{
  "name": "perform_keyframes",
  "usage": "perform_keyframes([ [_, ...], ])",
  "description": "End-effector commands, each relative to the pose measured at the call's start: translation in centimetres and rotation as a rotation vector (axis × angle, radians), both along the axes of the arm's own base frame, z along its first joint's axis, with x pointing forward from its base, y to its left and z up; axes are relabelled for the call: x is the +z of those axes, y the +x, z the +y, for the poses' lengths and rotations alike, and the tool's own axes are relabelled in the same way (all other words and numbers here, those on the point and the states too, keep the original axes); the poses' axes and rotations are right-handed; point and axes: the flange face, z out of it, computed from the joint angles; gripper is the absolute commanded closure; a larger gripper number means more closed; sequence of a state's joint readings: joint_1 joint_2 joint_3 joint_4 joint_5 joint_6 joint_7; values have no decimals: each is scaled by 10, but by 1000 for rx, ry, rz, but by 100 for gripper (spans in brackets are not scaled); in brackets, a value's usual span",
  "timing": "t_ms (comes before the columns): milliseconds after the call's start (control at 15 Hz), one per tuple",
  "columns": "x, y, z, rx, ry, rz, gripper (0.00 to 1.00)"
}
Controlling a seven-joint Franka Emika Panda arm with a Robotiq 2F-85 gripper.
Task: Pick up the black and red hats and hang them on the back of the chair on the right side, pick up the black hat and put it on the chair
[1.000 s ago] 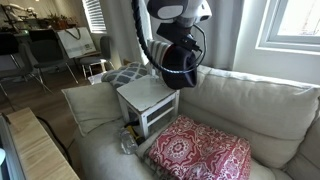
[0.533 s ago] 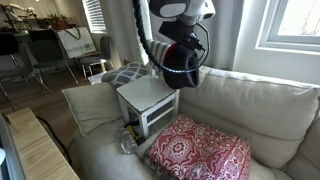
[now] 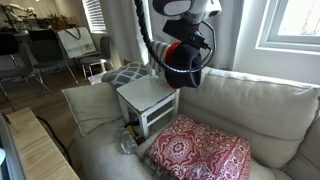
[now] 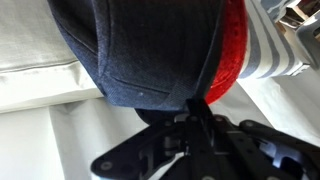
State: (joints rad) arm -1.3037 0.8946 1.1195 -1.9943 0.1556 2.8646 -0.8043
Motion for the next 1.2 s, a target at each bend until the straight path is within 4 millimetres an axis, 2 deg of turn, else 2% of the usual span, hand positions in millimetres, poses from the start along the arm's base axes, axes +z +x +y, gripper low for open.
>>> perform_keyframes([
  [0, 6, -4, -14, 16, -48, 14, 99],
  [733, 11, -19, -44, 30, -120, 45, 99],
  [1133, 20, -34, -78, 16, -219, 61, 99],
])
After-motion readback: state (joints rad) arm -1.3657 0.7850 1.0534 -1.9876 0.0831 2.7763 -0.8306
